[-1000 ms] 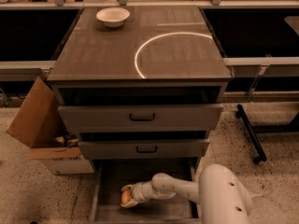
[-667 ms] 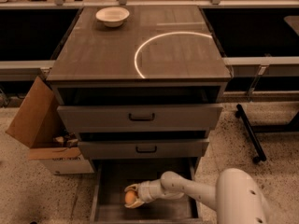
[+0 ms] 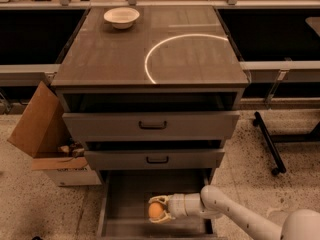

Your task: Pick orange from bottom drawer and place on counter

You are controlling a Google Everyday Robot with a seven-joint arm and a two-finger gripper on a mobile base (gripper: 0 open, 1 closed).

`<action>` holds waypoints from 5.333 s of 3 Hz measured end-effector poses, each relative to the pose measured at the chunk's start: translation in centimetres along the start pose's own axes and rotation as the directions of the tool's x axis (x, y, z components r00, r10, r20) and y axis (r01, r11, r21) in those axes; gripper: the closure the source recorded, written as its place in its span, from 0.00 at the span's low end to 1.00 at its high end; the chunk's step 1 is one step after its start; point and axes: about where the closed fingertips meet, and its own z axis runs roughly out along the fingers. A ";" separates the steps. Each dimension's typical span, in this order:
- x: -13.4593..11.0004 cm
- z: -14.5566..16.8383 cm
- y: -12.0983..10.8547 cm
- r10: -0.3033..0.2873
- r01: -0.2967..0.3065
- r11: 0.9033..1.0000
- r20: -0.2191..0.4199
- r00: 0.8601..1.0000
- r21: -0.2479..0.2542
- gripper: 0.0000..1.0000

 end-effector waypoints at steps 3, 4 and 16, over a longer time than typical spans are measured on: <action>-9.1 -5.0 -1.1 -0.093 0.092 0.995 -0.035 0.995 -0.024 1.00; -15.4 -7.9 -2.0 -0.181 0.178 0.983 -0.063 0.982 -0.051 1.00; -49.0 -29.8 -18.1 -0.282 0.303 0.947 -0.180 0.942 0.104 1.00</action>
Offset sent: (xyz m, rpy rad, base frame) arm 0.0024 -0.0240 0.1248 -0.0453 -0.0959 0.0684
